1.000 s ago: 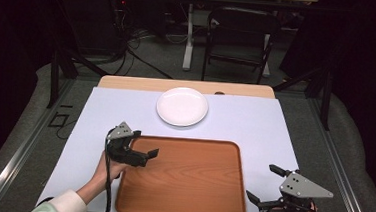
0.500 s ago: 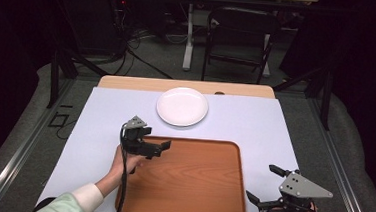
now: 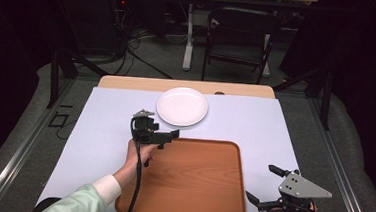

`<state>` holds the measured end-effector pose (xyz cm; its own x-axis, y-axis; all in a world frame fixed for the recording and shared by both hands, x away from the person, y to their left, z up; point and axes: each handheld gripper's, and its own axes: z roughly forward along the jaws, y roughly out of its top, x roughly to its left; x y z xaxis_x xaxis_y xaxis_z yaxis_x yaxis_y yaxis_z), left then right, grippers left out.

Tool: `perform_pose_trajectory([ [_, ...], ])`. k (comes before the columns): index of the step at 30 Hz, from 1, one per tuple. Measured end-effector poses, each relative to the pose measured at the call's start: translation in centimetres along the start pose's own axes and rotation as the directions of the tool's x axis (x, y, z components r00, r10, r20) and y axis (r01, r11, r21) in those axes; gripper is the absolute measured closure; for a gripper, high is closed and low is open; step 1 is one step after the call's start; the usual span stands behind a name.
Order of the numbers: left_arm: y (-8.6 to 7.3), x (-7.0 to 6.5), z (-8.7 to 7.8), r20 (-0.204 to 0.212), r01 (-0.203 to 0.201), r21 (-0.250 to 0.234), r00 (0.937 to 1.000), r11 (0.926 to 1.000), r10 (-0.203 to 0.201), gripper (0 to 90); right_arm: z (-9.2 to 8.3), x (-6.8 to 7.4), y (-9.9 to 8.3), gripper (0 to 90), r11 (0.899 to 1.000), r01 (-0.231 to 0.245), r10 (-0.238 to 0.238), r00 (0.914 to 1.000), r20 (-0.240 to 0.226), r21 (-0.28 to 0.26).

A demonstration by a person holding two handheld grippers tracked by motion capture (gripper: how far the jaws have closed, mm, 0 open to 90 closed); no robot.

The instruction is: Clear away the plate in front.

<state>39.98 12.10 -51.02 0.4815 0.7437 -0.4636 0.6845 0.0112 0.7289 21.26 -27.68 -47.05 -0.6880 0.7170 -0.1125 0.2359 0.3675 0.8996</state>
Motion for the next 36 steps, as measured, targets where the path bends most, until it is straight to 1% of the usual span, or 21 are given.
perform_pose_trajectory([
  [2, 0.2, 0.2, 0.6, 0.01, 0.056, 0.006, 0.9984, 0.9984, -0.056, 0.0, 0.0, 0.0, 0.0, 0.0, 1.0, -0.003, 0.003, 1.0, 0.0, -0.001],
  [3, 0.2, 0.2, 0.6, 0.01, 0.056, 0.006, 0.9984, 0.9984, -0.056, 0.0, 0.0, 0.0, 0.0, 0.0, 1.0, -0.003, 0.003, 1.0, 0.0, -0.001],
  [6, 0.6, 0.4, 1.4, 0.014, 0.106, 0.014, 0.9942, 0.9943, -0.106, 0.0, 0.0, 0.0, 0.0, 0.0, 1.0, -0.001, 0.001, 1.0, -0.001, 0.001],
  [7, 0.8, 0.5, 1.8, 0.02, 0.136, 0.024, 0.9905, 0.9904, -0.136, 0.0, 0.0, 0.0, 0.0, 0.0, 1.0, -0.001, 0.001, 1.0, -0.001, 0.001],
  [10, 1.1, 0.5, 2.3, 0.02, 0.162, 0.026, 0.9864, 0.9864, -0.163, 0.0, 0.0, 0.0, 0.0, 0.0, 1.0, -0.001, 0.001, 1.0, -0.001, 0.002],
  [12, 1.3, 0.7, 2.8, 0.026, 0.207, 0.027, 0.9778, 0.978, -0.208, 0.1, 0.0, 0.0, 0.0, 0.0, 1.0, 0.0, 0.0, 1.0, -0.001, 0.002],
  [14, 1.4, 0.9, 3.4, 0.032, 0.263, 0.03, 0.964, 0.9643, -0.264, 0.3, 0.0, 0.0, 0.0, 0.0, 1.0, 0.0, 0.0, 1.0, -0.003, 0.002],
  [15, 1.5, 1.1, 3.5, 0.023, 0.269, 0.034, 0.9626, 0.9626, -0.27, 0.3, 0.0, 0.0, 0.0, 0.0, 1.0, 0.0, 0.0, 1.0, -0.003, 0.002],
  [16, 1.6, 1.4, 4.0, 0.025, 0.312, 0.036, 0.9494, 0.9494, -0.313, 0.3, 0.0, 0.0, 0.0, 0.0, 1.0, 0.002, -0.002, 1.0, -0.003, 0.003],
  [17, 1.6, 1.6, 4.3, 0.021, 0.326, 0.041, 0.9448, 0.9445, -0.327, 0.3, 0.1, 0.0, 0.0, 0.0, 1.0, 0.003, -0.003, 1.0, -0.003, 0.005],
  [18, 1.6, 1.6, 4.3, 0.021, 0.326, 0.041, 0.9448, 0.9445, -0.327, 0.3, 0.1, 0.0, 0.0, 0.0, 1.0, 0.003, -0.003, 1.0, -0.006, 0.006],
  [22, 1.9, 2.3, 5.3, -0.005, 0.377, 0.043, 0.9261, 0.9251, -0.377, 0.3, 0.1, 0.0, 0.0, 0.0, 1.0, 0.005, -0.005, 0.9999, -0.009, 0.009],
  [23, 1.9, 2.3, 5.3, -0.005, 0.377, 0.043, 0.9261, 0.9251, -0.377, 0.3, 0.1, 0.0, 0.0, 0.0, 1.0, 0.005, -0.005, 0.9999, -0.009, 0.009],
  [25, 2.0, 2.6, 5.6, -0.016, 0.402, 0.039, 0.9158, 0.915, -0.401, 0.3, 0.1, 0.0, 0.0, 0.0, 1.0, 0.005, -0.005, 0.9999, -0.01, 0.008],
  [26, 2.1, 2.8, 5.9, -0.021, 0.422, 0.04, 0.9065, 0.9056, -0.422, 0.4, 0.1, 0.0, 0.0, 0.0, 1.0, 0.005, -0.004, 0.9999, -0.011, 0.008],
  [27, 2.1, 2.8, 5.9, -0.021, 0.422, 0.04, 0.9065, 0.9056, -0.422, 0.5, 0.1, 0.0, 0.0, 0.0, 1.0, 0.005, -0.004, 0.9999, -0.011, 0.008],
  [29, 2.1, 3.1, 6.3, -0.021, 0.453, 0.037, 0.8913, 0.8906, -0.453, 1.6, 0.1, 0.0, 0.0, 0.0, 1.0, 0.005, -0.005, 0.9999, -0.011, 0.008],
  [30, 2.0, 3.2, 6.6, -0.012, 0.484, 0.042, 0.8752, 0.8743, -0.484, 2.9, 0.1, 0.0, 0.0, 0.0, 1.0, 0.005, -0.005, 0.9999, -0.011, 0.008],
  [34, 2.2, 3.2, 6.8, -0.031, 0.488, 0.03, 0.8725, 0.8721, -0.488, 5.2, 0.1, 0.0, 0.0, 0.0, 1.0, 0.006, -0.006, 0.9999, -0.014, 0.01],
  [35, 2.2, 3.5, 6.9, -0.034, 0.505, 0.026, 0.8632, 0.8629, -0.504, 5.6, 0.1, 0.1, 0.0, 0.0, 1.0, 0.006, -0.006, 0.9999, -0.015, 0.01],
  [36, 2.2, 3.6, 6.9, -0.039, 0.511, 0.018, 0.8595, 0.8597, -0.51, 5.8, 0.1, 0.1, 0.0, 0.0, 1.0, 0.006, -0.005, 0.9999, -0.015, 0.01],
])
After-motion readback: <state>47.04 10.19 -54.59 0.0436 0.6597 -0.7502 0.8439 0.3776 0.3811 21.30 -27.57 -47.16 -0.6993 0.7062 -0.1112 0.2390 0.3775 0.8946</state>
